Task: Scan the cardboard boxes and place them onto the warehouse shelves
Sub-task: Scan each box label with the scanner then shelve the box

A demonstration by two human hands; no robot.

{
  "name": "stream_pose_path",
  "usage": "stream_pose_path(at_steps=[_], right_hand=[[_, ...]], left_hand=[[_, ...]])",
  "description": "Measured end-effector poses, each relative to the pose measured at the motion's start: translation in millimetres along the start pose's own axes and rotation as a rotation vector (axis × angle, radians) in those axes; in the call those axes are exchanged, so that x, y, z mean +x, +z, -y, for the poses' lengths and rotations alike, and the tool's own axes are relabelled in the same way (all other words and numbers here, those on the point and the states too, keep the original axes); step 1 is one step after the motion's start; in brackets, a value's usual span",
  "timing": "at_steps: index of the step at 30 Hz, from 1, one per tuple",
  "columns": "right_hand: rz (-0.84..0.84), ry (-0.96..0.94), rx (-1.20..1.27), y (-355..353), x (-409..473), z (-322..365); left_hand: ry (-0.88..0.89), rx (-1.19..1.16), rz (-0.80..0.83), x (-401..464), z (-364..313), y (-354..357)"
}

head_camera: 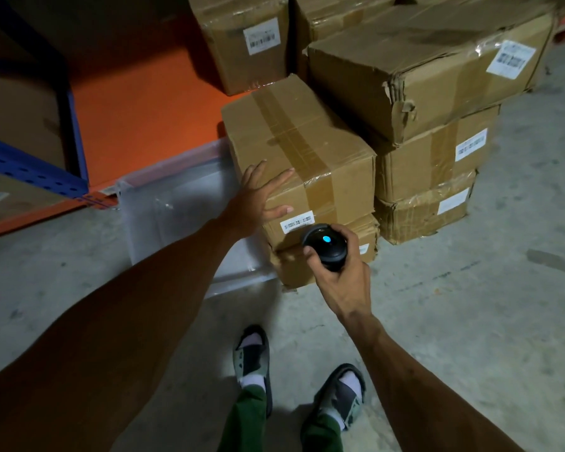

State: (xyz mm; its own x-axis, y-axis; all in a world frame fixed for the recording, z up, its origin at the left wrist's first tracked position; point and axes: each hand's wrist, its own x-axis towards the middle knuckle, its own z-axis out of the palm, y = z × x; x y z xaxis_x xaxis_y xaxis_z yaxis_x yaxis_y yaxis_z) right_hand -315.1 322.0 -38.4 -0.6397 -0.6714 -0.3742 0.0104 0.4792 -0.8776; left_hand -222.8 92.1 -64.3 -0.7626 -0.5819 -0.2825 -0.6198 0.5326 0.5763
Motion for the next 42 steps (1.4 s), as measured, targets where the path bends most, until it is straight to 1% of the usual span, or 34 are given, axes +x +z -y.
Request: stream_pose_path(at_steps=[9,18,25,27,30,32,34,35,37,40,41,42], right_hand=[[-0.028,-0.013,0.006,11,9,2],[-0.015,-0.006,0.025,13,14,3],[-0.086,0.011,0.014,15,10,0],[-0.08,0.019,0.019,16,8,-1],[-0.048,0.049,0.042,17,5,-1],[-0.029,0.062,0.021,16,6,-3],[-0.014,0.078,-0.002,11,8,-6],[-0.013,0.082,-0.019,8,10,-8],[-0.029,0.098,-0.049,1,13,-8],[-0.113,0.144,-0.083,-7,27,-10],[-0.135,0.163,-0.106,-9,33,-10],[-0.146,0.182,-0.127,-11,41,-10]], left_hand=[[0.004,-0.04,-0.002,-1,1,0],[0.018,-0.076,-0.008,-3,4,1],[0.04,-0.11,-0.037,-2,7,2],[0.052,-0.145,-0.032,-2,9,2],[0.042,-0.256,-0.004,-4,22,-2],[0.059,-0.164,0.012,-5,36,-12],[0.139,0.009,0.042,-12,52,-25],[0.167,0.048,0.06,-18,61,-34],[0.186,0.043,0.066,-36,85,-49],[0.244,0.073,0.074,-63,131,-61],[0.228,0.088,0.079,-70,140,-64],[0.165,0.066,0.065,-77,147,-66]])
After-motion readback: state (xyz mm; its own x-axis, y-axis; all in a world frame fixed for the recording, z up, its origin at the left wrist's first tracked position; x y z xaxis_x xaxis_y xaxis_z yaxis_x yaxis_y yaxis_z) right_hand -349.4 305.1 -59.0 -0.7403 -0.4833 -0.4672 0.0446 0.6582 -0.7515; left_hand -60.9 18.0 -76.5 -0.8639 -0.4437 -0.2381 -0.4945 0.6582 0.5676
